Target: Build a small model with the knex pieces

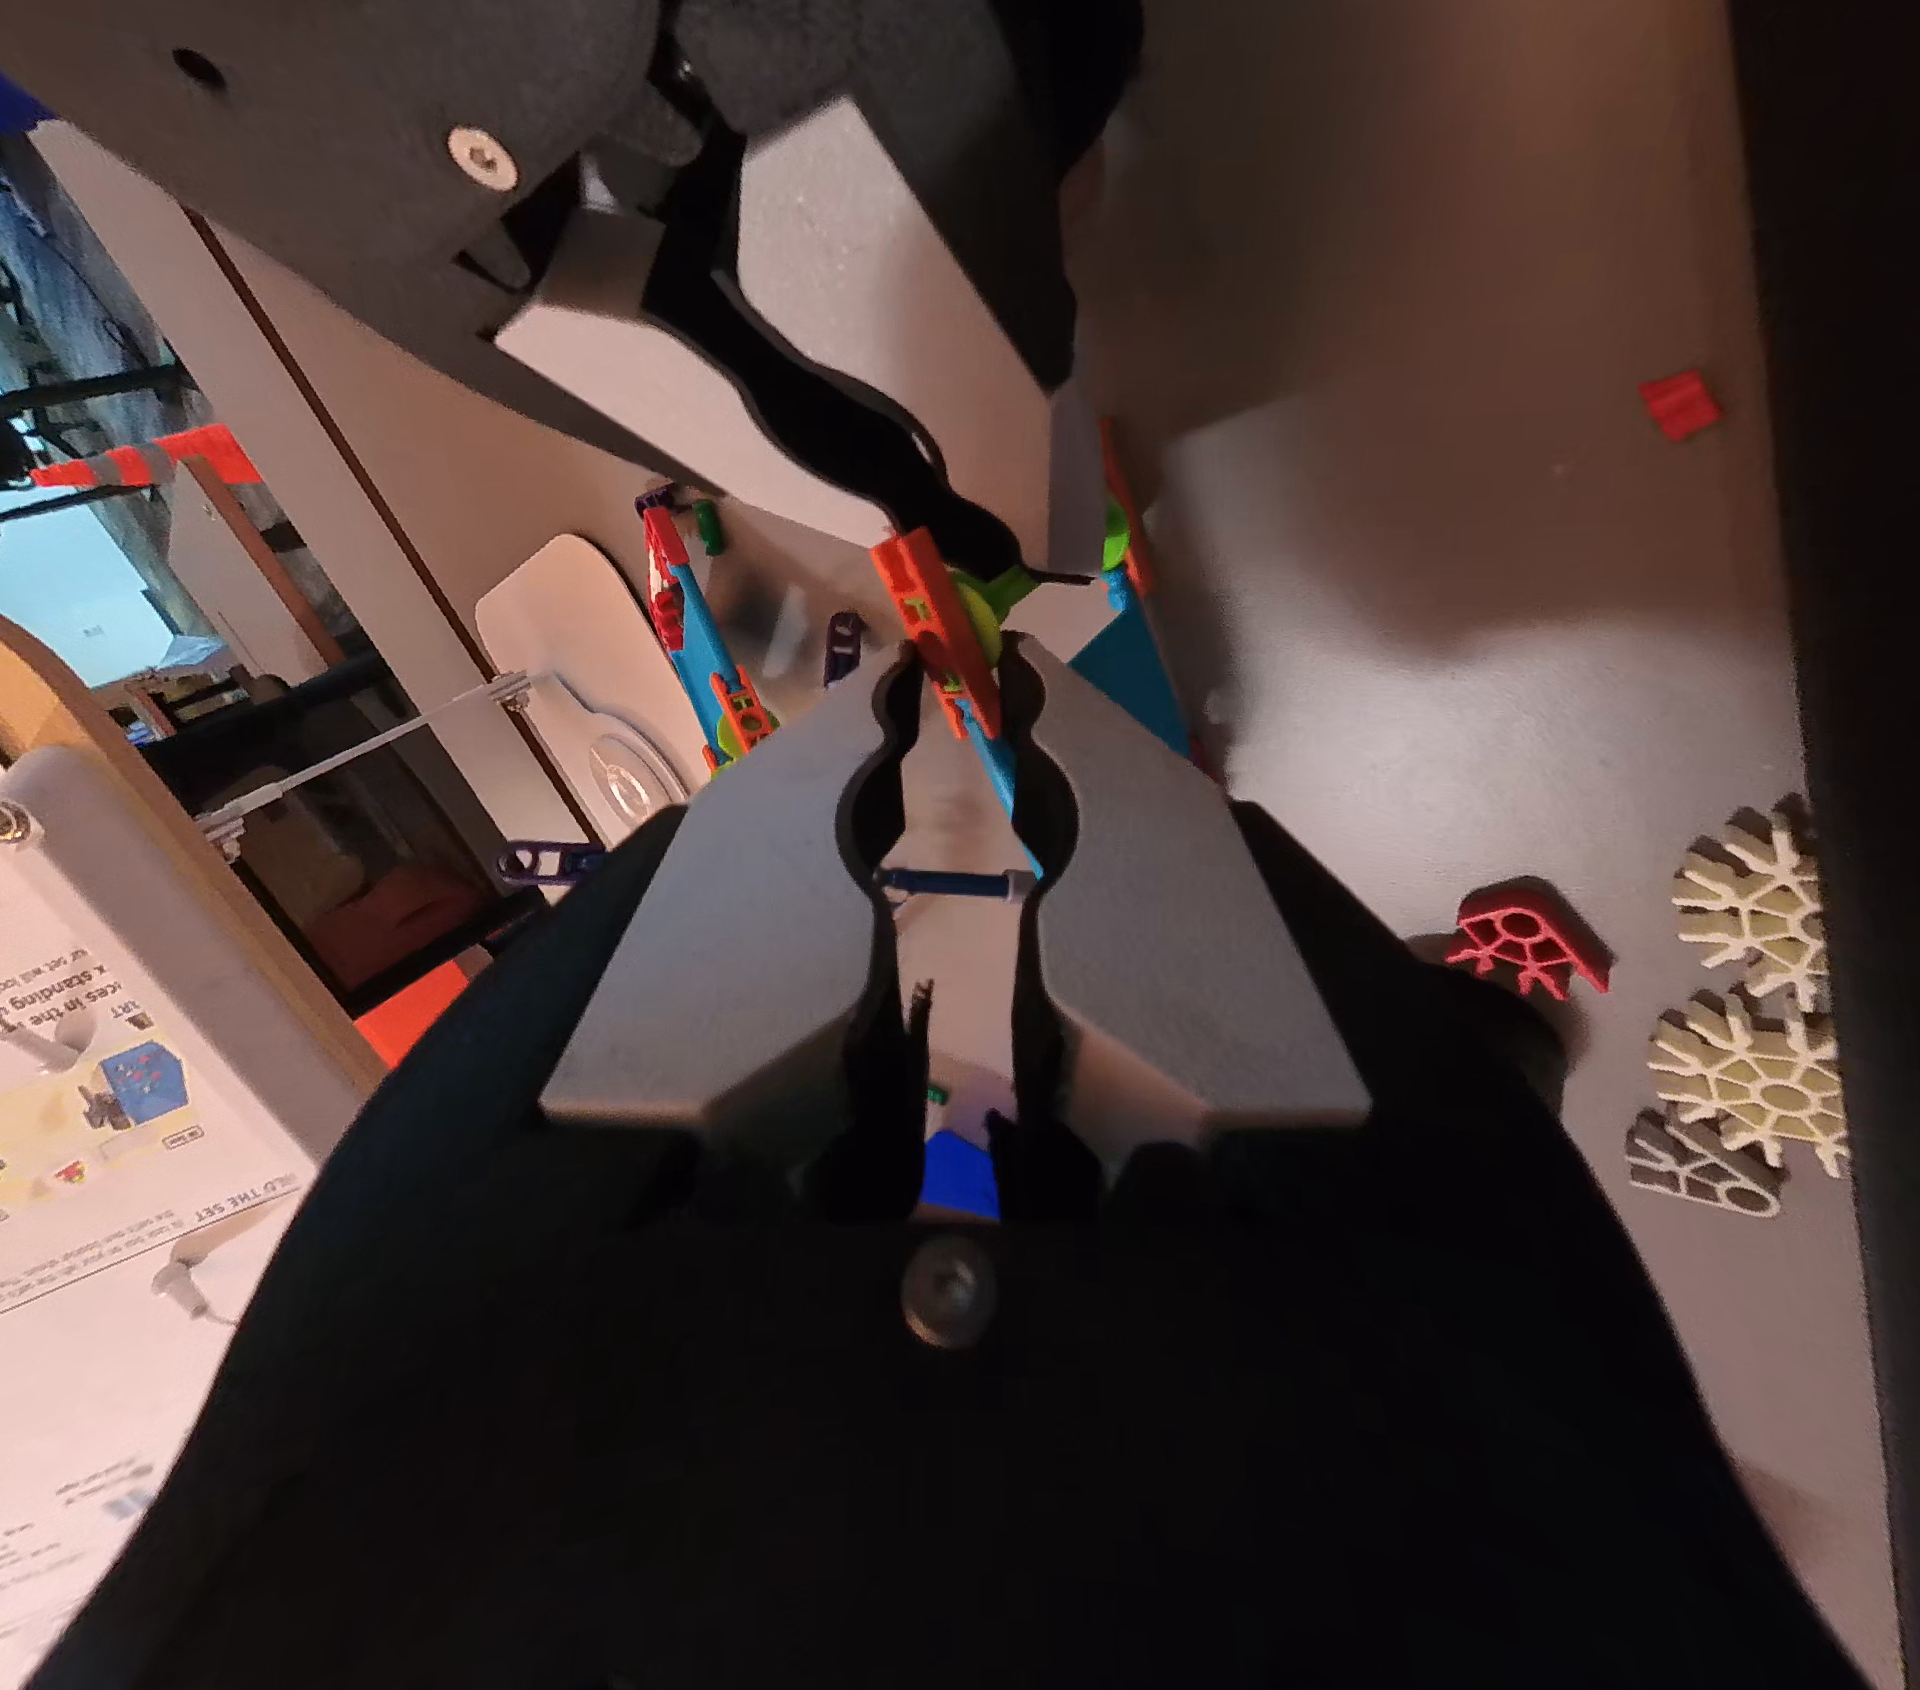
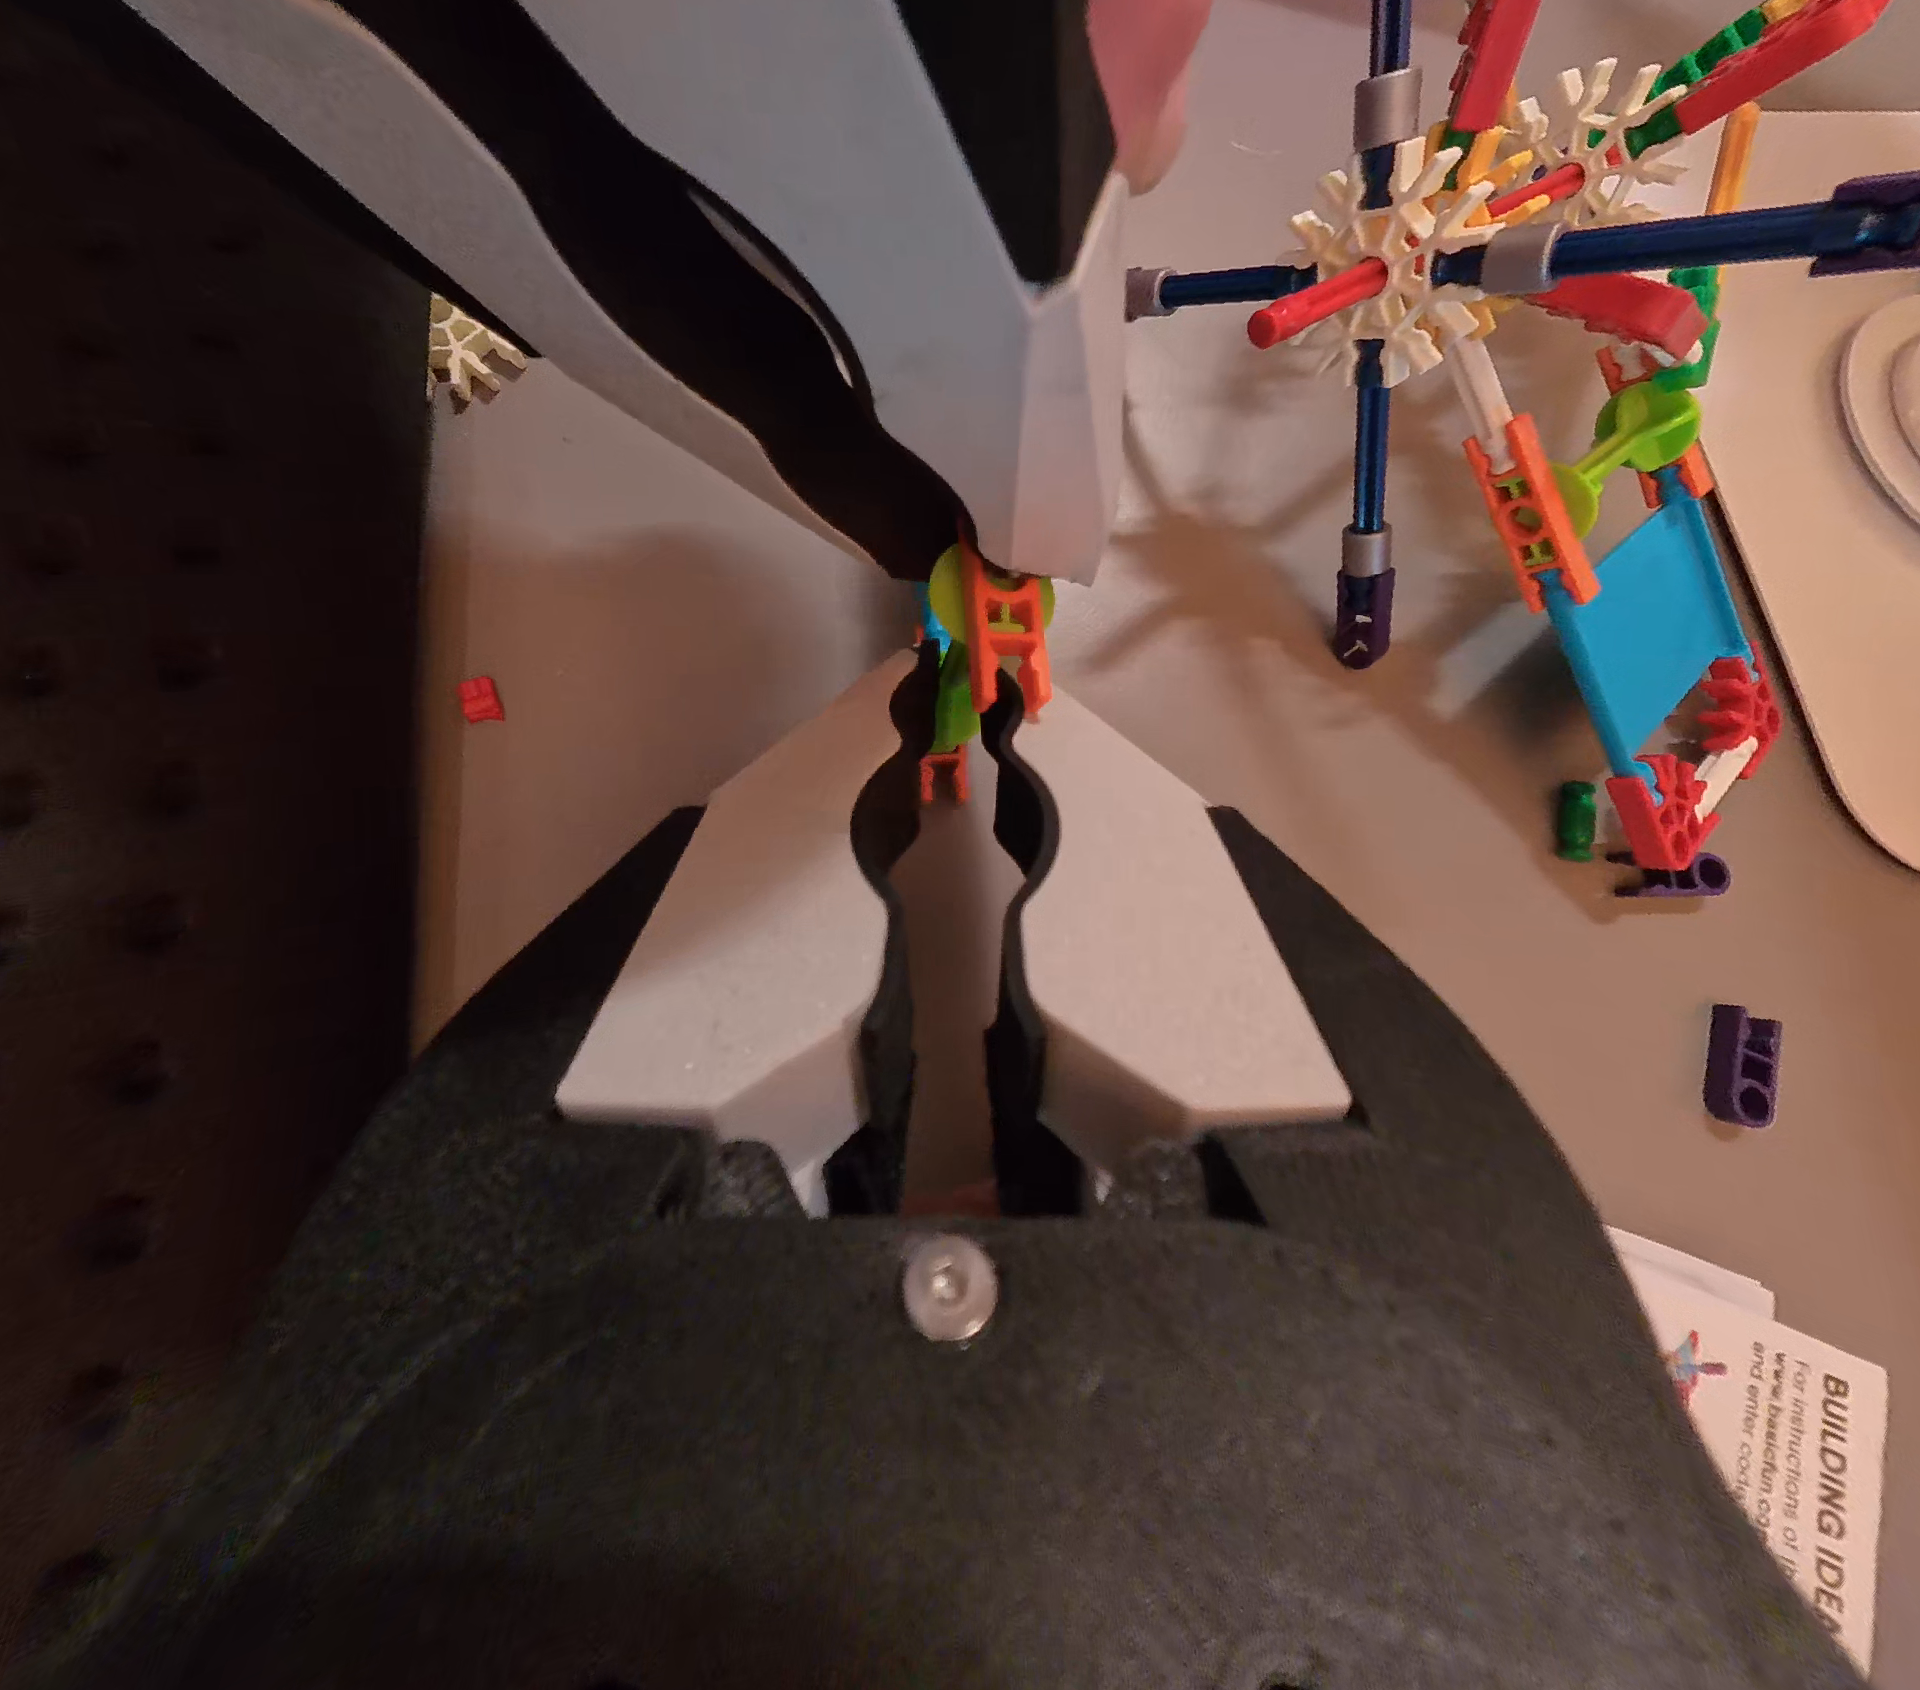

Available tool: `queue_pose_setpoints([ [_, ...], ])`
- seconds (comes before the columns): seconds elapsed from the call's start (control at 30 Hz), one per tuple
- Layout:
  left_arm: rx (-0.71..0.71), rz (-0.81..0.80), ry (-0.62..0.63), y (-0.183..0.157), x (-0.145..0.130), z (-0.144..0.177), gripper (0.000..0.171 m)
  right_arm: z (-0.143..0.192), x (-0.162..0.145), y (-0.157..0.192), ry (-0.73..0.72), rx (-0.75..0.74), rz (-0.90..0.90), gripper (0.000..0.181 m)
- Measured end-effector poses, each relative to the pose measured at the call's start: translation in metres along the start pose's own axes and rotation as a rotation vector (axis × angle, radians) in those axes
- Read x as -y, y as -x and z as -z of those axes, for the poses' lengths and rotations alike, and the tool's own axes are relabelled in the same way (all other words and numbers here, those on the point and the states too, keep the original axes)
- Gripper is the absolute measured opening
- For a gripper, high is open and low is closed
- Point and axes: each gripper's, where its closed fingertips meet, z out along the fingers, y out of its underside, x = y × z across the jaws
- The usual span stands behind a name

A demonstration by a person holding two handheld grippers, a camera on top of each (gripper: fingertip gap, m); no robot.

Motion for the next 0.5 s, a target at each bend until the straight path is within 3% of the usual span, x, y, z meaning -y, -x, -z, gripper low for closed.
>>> queue_pose_setpoints([
  [0.03, 0.001, 0.004, -0.009, -0.0009, 0.0012, -0.0003, 0.013, -0.0006, -0.0009, 0.0001, 0.005, -0.002, 0.004, 0.005],
  [0.5, 0.071, 0.072, -0.075, 0.002, 0.0001, 0.0037, 0.025, -0.003, 0.0002, -0.0007, 0.012, -0.017, 0.01, 0.004],
])
